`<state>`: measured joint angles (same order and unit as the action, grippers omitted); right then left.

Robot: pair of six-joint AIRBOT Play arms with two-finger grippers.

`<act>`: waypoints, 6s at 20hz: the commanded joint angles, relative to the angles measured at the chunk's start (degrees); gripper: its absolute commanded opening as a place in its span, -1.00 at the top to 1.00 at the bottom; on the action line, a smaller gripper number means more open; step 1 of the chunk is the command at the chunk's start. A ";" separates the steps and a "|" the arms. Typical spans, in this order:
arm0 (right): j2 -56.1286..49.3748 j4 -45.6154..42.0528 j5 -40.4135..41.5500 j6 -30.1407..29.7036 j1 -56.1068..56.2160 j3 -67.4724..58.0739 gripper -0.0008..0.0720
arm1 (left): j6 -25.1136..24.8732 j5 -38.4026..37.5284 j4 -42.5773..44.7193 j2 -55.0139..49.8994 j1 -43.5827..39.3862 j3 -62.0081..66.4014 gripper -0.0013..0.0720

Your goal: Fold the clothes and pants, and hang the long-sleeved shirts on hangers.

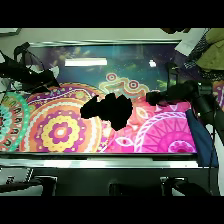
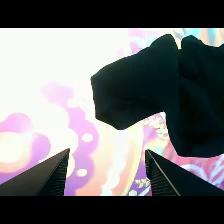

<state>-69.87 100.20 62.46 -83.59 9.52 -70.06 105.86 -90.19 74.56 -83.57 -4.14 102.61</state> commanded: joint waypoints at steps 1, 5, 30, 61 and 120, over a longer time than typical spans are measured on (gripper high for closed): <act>0.04 -9.51 4.33 4.00 -0.04 0.44 0.08 | 0.00 -0.22 0.02 0.02 0.13 0.02 -0.53; -4.87 14.97 -3.37 5.01 -8.04 8.79 0.01 | 0.00 -0.20 0.04 -0.31 0.13 -0.04 -0.53; -23.63 47.54 -5.57 -18.29 -0.44 13.51 0.89 | -9.73 3.43 -1.33 -1.79 9.09 -12.63 -0.50; -2.69 17.84 -7.06 -9.31 -0.44 -3.06 0.90 | -23.37 34.16 -26.51 4.20 3.98 -26.03 0.92; -11.78 34.16 13.46 -19.39 -23.63 19.96 -0.20 | -13.09 37.31 -15.58 -7.98 5.14 -29.94 0.91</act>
<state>-82.87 130.74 77.76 -98.24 -15.22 -60.45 92.79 -52.84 58.96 -91.53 0.93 72.60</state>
